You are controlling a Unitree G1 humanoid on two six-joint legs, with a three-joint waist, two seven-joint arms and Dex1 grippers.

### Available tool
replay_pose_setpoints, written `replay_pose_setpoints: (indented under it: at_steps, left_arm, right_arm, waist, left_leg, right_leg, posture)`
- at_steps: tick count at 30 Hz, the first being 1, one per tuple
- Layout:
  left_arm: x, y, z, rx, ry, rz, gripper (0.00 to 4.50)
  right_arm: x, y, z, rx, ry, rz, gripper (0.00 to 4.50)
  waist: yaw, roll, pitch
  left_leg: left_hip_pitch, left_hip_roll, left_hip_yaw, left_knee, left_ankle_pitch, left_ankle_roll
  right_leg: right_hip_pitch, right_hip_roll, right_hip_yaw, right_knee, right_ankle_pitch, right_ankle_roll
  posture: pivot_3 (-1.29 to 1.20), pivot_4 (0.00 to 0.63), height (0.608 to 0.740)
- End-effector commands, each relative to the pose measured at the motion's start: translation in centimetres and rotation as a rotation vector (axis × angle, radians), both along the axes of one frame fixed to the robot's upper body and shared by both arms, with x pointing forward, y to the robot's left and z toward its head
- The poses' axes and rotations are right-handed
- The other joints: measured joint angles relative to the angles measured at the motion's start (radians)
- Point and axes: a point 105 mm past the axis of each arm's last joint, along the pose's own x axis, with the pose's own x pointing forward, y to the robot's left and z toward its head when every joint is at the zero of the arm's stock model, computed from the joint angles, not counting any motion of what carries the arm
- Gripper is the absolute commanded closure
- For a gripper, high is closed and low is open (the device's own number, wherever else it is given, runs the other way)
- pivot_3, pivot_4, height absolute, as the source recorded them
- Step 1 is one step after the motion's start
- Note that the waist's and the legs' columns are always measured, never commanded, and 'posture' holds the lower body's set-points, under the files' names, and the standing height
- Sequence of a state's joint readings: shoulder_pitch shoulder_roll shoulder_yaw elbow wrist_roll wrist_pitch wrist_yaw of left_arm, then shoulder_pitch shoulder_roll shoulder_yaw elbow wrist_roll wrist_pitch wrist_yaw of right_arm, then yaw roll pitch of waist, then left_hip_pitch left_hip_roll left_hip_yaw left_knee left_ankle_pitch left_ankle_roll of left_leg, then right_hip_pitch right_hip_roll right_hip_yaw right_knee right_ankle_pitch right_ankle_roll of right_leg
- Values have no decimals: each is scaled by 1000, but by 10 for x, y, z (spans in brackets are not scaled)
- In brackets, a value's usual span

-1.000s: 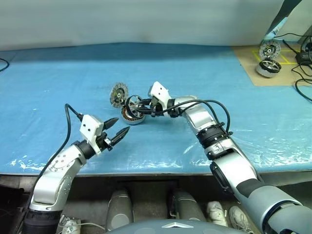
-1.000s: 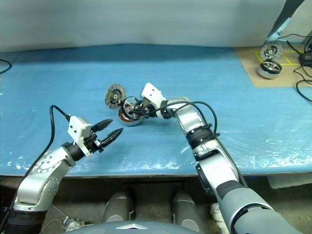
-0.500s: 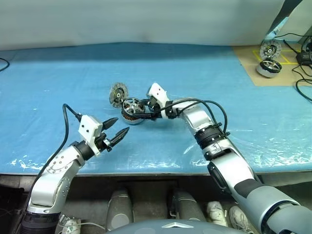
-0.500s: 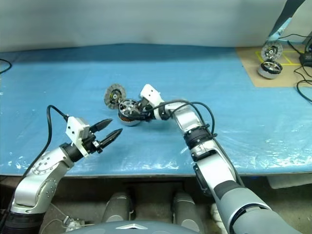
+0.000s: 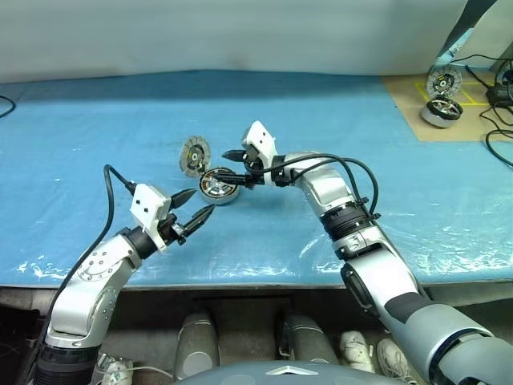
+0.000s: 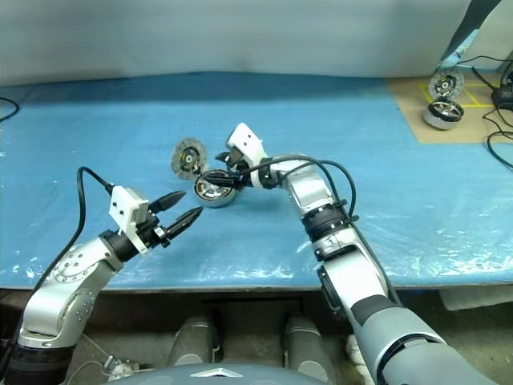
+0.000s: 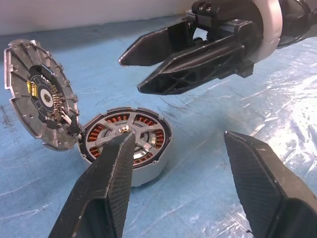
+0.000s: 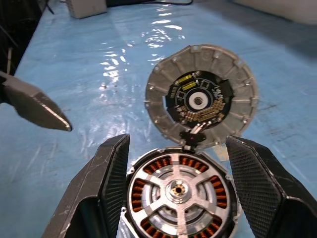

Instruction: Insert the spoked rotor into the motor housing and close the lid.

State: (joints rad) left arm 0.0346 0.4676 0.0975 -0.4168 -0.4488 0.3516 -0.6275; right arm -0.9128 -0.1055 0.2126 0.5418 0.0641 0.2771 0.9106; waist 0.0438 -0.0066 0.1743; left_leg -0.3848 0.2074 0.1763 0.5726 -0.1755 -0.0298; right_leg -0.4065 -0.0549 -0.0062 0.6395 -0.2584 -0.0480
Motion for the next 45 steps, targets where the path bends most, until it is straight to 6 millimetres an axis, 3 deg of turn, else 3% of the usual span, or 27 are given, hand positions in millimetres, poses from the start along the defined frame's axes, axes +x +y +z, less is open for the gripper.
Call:
replay_pose_setpoints:
  at_steps: [1, 7, 9, 15, 19, 22, 24, 26, 29, 33, 37, 39, 45]
  left_arm:
    - [2, 1, 10, -15, -48, 1, 1523]
    - [-3, 5, 8, -17, -44, 50, 1523]
    - [-4, 7, 9, -18, -48, 69, 1523]
    - [-5, 7, 22, -40, -65, 98, 1523]
    - [1, 12, 28, -49, -66, 126, 1523]
    - [12, 27, 27, -65, -58, 175, 1523]
    - [17, 42, 23, -74, -48, 208, 1523]
    - [20, 59, 20, -99, -43, 243, 1523]
    - [26, 83, 18, -160, -40, 274, 1523]
    - [50, 97, 28, -245, -81, 307, 1523]
    - [73, 136, 29, -331, -139, 427, 1523]
    - [84, 139, 20, -359, -126, 427, 1523]
    - [118, 120, -10, -382, -10, 372, 1523]
  right_arm:
    - [1, 5, -1, 14, -34, -8, 2184]
    - [-1, 13, -9, 112, 72, -35, 4424]
    - [-6, 18, -11, 131, 100, -7, 4474]
    - [7, 27, -23, 105, 140, -113, 4474]
    - [16, 25, -44, 24, 137, -199, 4474]
    - [21, 14, -71, -53, 180, -281, 4474]
    - [13, 11, -80, -76, 191, -234, 4474]
    - [1, 14, -77, -55, 189, -132, 4474]
    - [-10, 10, -53, 58, 218, -49, 4474]
    - [-15, -4, -27, 137, 217, -11, 4474]
    - [-12, -25, -11, 158, 192, -48, 4474]
    - [-10, -35, -10, 165, 197, -92, 4474]
    - [-21, -54, -13, 158, 200, -142, 4474]
  waist:
    - [0, 0, 0]
    - [-3, 0, 0]
    - [-2, 0, 0]
    - [-2, 0, 0]
    - [-2, 0, 0]
    - [-2, 0, 0]
    - [-2, 1, 0]
    - [0, 1, 0]
    - [1, 1, 0]
    - [12, 0, 0]
    - [18, 0, 0]
    - [21, -1, 0]
    - [38, -2, 0]
  left_leg:
    - [0, 0, 0, 0, 0, 0]
    - [0, 0, 0, 0, 0, 0]
    - [0, 0, 0, -1, 0, 0]
    - [0, 0, 0, -1, 0, 0]
    - [0, 0, 0, 0, 0, 0]
    - [1, 0, 0, 0, 0, 0]
    - [1, 0, 0, -1, 0, 0]
    - [3, 0, 0, -1, 0, 0]
    - [2, 0, 0, -1, 0, 0]
    - [2, 0, -1, 0, 0, 0]
    - [2, -1, -1, 0, 0, 0]
    - [3, -1, -1, 0, 0, 0]
    - [0, -2, -1, -2, 0, -1]
  right_leg:
    - [0, 0, 0, 0, 0, 0]
    - [0, 0, 0, 0, 0, 0]
    - [0, 0, 0, 0, 0, 0]
    - [0, 0, 0, 0, 0, 0]
    - [0, 0, 0, 0, 0, 0]
    - [0, 0, 0, 0, 0, 0]
    - [1, 0, 0, 0, 0, 0]
    - [2, 0, 0, 0, 0, 0]
    - [3, 0, 0, -1, 0, 0]
    - [2, 0, -1, 0, 0, 0]
    - [3, 0, -1, 0, 0, 1]
    - [3, 0, 0, 0, 0, 1]
    - [2, 0, -3, -1, 4, 6]
  posture:
    - [0, 150, 740]
    - [0, 150, 740]
    - [0, 150, 740]
    - [0, 150, 740]
    - [0, 150, 740]
    - [0, 150, 740]
    - [0, 150, 740]
    - [0, 150, 740]
    - [0, 150, 740]
    - [0, 150, 740]
    - [0, 150, 740]
    - [0, 150, 740]
    - [0, 150, 740]
